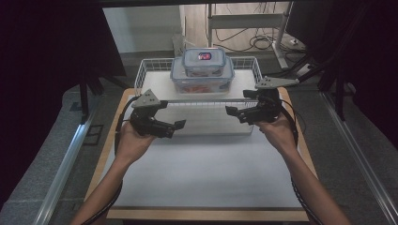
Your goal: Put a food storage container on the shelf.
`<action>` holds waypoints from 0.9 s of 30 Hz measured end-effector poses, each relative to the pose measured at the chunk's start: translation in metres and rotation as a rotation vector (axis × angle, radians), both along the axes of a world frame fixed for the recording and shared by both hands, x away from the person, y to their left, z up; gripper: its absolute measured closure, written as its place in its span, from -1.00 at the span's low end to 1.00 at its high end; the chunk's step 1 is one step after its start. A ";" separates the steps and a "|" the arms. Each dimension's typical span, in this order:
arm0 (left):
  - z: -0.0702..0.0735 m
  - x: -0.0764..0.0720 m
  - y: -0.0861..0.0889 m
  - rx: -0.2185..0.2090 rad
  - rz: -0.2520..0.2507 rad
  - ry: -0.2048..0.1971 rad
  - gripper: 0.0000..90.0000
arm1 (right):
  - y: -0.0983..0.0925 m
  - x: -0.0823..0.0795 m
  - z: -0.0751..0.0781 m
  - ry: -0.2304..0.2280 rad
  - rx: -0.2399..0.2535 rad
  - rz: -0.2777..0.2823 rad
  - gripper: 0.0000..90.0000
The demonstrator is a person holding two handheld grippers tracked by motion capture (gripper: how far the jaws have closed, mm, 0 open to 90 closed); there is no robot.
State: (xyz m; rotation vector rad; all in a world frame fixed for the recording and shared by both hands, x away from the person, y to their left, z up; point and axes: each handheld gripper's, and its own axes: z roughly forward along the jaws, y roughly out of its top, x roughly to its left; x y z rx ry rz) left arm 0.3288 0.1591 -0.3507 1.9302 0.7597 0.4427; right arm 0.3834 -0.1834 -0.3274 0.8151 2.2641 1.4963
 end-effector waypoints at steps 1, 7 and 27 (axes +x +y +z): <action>-0.002 -0.004 0.001 -0.007 -0.006 0.002 -0.87 | 0.002 -0.005 -0.001 0.000 -0.011 0.006 -0.90; -0.011 -0.015 0.002 -0.008 -0.018 -0.009 -0.89 | 0.007 -0.020 -0.005 -0.028 -0.055 -0.002 -0.96; -0.050 -0.047 0.002 0.021 -0.005 -0.030 -0.91 | 0.014 -0.057 -0.035 -0.042 -0.089 0.040 -0.96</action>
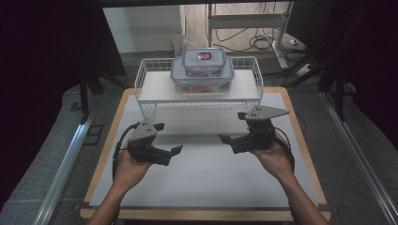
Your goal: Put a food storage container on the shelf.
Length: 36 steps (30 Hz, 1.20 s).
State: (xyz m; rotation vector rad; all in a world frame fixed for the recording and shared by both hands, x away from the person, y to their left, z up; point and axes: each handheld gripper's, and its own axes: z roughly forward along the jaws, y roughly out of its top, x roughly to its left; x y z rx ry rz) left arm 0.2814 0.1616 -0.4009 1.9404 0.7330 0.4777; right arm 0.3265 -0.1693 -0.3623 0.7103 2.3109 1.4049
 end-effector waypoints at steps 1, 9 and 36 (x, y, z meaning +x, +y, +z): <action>0.000 0.000 0.000 0.000 0.000 0.000 -0.91 | 0.000 0.000 0.000 0.000 0.000 0.000 -0.96; -0.015 -0.010 -0.001 0.007 -0.002 0.005 -0.92 | -0.001 -0.008 -0.017 0.017 -0.005 0.005 -0.94; -0.070 -0.043 0.011 -0.022 0.025 0.020 -0.93 | -0.025 -0.033 -0.073 0.026 -0.008 -0.003 -1.00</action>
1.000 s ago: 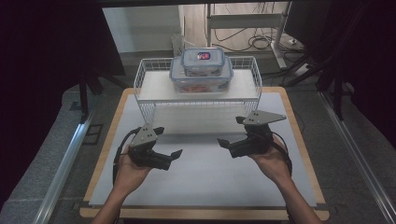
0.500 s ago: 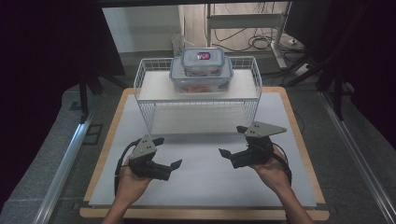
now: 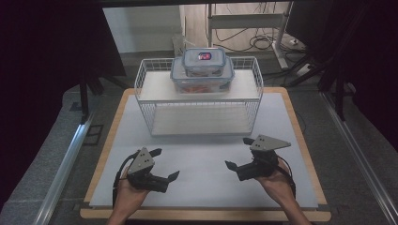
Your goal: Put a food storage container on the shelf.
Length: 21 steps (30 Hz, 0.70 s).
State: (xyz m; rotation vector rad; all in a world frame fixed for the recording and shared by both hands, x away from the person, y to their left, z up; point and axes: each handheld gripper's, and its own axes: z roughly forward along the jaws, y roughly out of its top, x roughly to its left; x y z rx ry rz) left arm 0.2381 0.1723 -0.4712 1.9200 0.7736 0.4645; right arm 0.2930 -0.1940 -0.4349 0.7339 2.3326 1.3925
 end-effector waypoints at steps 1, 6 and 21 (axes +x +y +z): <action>-0.002 -0.001 0.002 0.000 0.003 0.001 -0.94 | -0.003 -0.001 -0.005 0.004 -0.011 -0.013 -1.00; -0.014 -0.007 0.009 -0.003 0.018 0.013 -0.96 | -0.012 -0.004 -0.015 0.020 -0.016 -0.035 -1.00; -0.034 -0.019 0.019 0.014 0.066 0.053 -0.97 | -0.024 -0.017 -0.036 0.032 -0.037 -0.078 -1.00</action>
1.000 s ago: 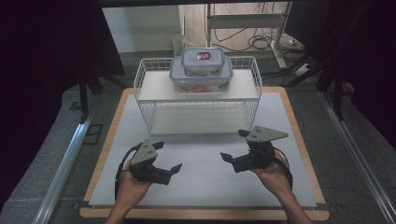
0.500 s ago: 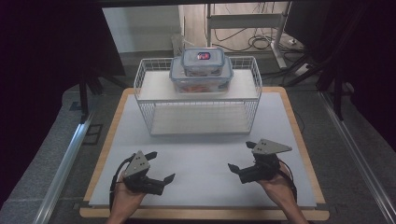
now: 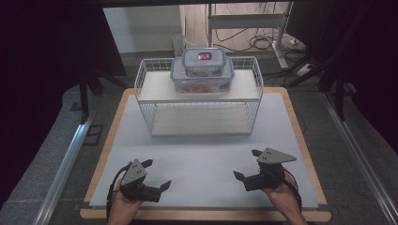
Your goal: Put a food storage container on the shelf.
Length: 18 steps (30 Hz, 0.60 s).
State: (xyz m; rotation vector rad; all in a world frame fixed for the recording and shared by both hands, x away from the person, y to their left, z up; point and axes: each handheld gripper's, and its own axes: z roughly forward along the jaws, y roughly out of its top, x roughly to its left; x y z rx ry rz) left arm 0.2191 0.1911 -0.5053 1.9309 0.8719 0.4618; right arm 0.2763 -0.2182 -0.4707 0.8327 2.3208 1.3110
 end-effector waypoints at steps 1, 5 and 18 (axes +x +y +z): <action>-0.003 -0.002 0.001 0.011 0.003 0.007 -0.97 | -0.002 -0.001 -0.004 0.012 -0.003 -0.005 -1.00; -0.007 -0.004 0.002 0.030 0.015 0.015 -0.97 | -0.004 -0.004 -0.010 0.032 -0.010 -0.012 -1.00; -0.018 -0.002 0.000 0.056 0.021 0.049 -0.97 | -0.009 -0.014 -0.028 0.099 -0.043 -0.021 -1.00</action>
